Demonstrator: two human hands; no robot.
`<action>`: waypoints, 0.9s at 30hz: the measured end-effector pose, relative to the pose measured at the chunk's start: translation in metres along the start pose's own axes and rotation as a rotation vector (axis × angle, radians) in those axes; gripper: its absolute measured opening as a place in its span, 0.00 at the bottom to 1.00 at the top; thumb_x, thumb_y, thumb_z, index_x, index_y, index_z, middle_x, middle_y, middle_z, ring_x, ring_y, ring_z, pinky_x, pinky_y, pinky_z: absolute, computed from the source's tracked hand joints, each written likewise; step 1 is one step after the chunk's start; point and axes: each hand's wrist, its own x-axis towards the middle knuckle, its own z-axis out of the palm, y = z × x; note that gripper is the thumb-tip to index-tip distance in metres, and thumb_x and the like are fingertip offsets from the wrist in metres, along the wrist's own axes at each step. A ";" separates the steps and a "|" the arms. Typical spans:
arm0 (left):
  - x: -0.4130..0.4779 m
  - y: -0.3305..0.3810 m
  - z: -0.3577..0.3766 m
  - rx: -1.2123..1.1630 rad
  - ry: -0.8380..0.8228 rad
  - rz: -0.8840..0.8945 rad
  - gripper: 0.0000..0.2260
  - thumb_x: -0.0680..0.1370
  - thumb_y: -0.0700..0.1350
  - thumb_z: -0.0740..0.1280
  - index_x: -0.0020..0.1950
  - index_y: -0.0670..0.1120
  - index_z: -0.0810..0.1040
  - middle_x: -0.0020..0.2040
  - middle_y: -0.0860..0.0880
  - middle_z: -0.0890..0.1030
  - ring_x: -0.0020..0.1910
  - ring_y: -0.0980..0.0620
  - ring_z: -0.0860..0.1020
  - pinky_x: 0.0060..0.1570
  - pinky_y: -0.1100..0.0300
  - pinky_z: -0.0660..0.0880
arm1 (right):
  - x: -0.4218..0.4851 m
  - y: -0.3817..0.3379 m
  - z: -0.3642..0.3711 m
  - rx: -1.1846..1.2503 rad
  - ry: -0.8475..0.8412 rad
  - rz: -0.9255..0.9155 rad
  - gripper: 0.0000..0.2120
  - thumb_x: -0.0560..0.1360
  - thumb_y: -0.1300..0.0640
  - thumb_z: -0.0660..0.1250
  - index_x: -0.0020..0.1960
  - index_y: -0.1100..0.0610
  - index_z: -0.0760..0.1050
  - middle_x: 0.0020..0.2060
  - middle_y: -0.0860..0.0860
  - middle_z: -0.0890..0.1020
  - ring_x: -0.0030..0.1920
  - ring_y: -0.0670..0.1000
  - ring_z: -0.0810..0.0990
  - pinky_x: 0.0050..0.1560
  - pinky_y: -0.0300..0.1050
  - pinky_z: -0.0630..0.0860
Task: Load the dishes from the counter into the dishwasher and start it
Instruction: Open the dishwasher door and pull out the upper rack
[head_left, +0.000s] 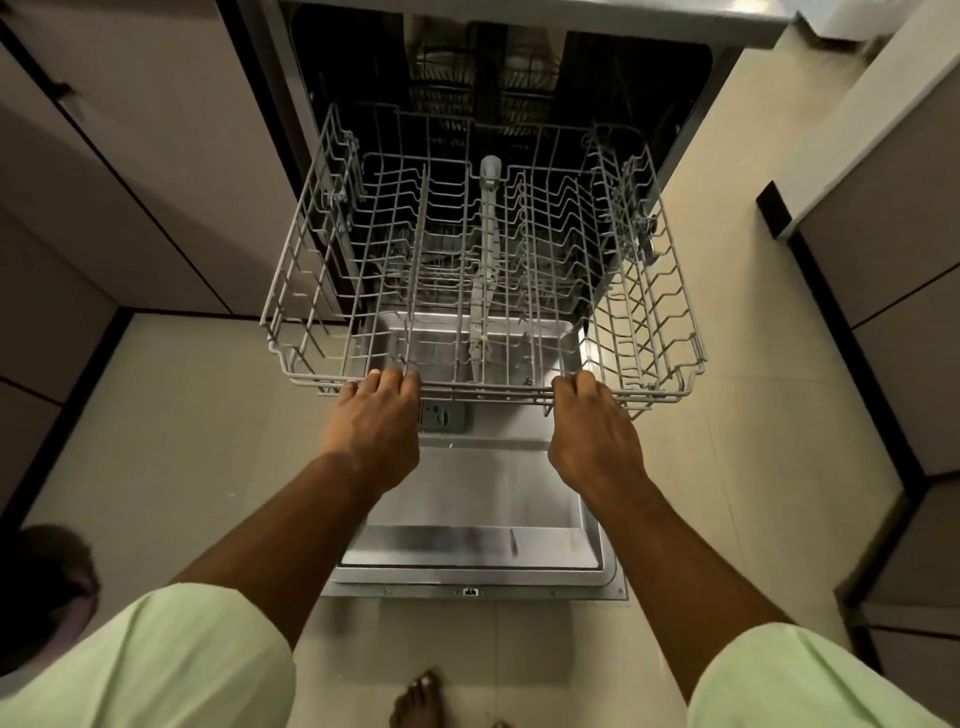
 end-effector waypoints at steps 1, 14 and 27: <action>-0.002 0.001 0.000 0.002 -0.003 -0.001 0.24 0.80 0.41 0.60 0.76 0.45 0.61 0.73 0.44 0.68 0.71 0.45 0.68 0.72 0.49 0.65 | -0.002 0.000 0.000 -0.002 -0.001 0.000 0.25 0.74 0.62 0.69 0.69 0.58 0.67 0.64 0.56 0.71 0.63 0.55 0.73 0.62 0.47 0.71; -0.031 0.006 0.005 -0.039 -0.044 -0.015 0.28 0.79 0.41 0.60 0.79 0.45 0.56 0.77 0.44 0.63 0.77 0.44 0.60 0.76 0.47 0.58 | -0.029 0.002 0.010 0.021 -0.001 -0.004 0.26 0.75 0.61 0.69 0.71 0.58 0.66 0.65 0.56 0.71 0.64 0.54 0.72 0.63 0.45 0.72; -0.060 0.013 0.004 -0.070 -0.059 -0.104 0.34 0.83 0.48 0.56 0.81 0.48 0.38 0.81 0.43 0.39 0.80 0.42 0.41 0.77 0.44 0.42 | -0.049 -0.005 0.008 0.057 0.020 -0.011 0.37 0.80 0.45 0.60 0.80 0.56 0.44 0.79 0.57 0.46 0.79 0.58 0.43 0.78 0.54 0.46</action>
